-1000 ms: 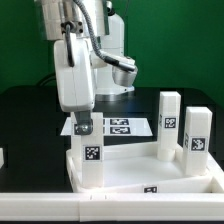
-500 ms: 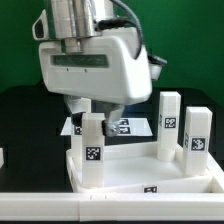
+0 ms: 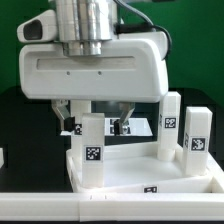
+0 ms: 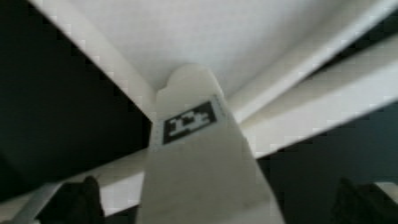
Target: Assemble desk
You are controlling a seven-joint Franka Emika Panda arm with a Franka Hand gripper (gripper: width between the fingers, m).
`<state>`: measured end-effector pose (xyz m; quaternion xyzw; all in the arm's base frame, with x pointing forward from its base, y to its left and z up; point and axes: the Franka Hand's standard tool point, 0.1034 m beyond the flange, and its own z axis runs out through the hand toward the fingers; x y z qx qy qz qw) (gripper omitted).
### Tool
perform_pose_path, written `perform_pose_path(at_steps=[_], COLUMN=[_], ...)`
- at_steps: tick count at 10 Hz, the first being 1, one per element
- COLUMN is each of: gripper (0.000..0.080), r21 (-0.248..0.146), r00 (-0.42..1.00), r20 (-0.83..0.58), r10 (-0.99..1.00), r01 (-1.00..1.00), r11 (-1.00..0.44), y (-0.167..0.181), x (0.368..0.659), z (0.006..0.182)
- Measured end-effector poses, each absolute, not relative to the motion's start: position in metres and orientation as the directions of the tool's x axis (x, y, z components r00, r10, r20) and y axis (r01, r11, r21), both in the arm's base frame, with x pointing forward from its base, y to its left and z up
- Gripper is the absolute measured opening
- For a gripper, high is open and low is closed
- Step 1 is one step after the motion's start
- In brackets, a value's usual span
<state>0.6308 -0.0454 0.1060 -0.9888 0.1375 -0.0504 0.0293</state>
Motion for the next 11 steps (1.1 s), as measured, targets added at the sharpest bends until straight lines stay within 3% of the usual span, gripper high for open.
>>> perform_pose_path(at_steps=[1, 2, 3, 4, 6, 8, 10, 11], gripper=[0.0645, 0.0489, 0.0489, 0.0306, 0.0285, 0.0285, 0.0285, 0.0285], r21=[-0.075, -0.077, -0.079, -0.083, -0.096, -0.102, -0.113, -0.118], r00=[0.946, 0.939, 0.932, 0.907, 0.816, 0.545, 0.215, 0.172], r20=[0.090, 0.087, 0.086, 0.081, 0.065, 0.015, -0.068, -0.060], r10=[-0.311, -0.334, -0.353, -0.414, -0.574, -0.838, -0.974, -0.983], r01=[-0.305, -0.328, -0.347, -0.408, -0.568, -0.833, -0.972, -0.979], r11=[-0.949, -0.942, -0.935, -0.909, -0.817, -0.543, -0.206, -0.164], y=[-0.0458, -0.0457, -0.0458, -0.0467, -0.0481, -0.0481, -0.0519, -0.0526], x=[0.6310, 0.6309, 0.6309, 0.6307, 0.6311, 0.6299, 0.6298, 0.6295], z=[0.1062, 0.1060, 0.1060, 0.1059, 0.1067, 0.1083, 0.1073, 0.1058])
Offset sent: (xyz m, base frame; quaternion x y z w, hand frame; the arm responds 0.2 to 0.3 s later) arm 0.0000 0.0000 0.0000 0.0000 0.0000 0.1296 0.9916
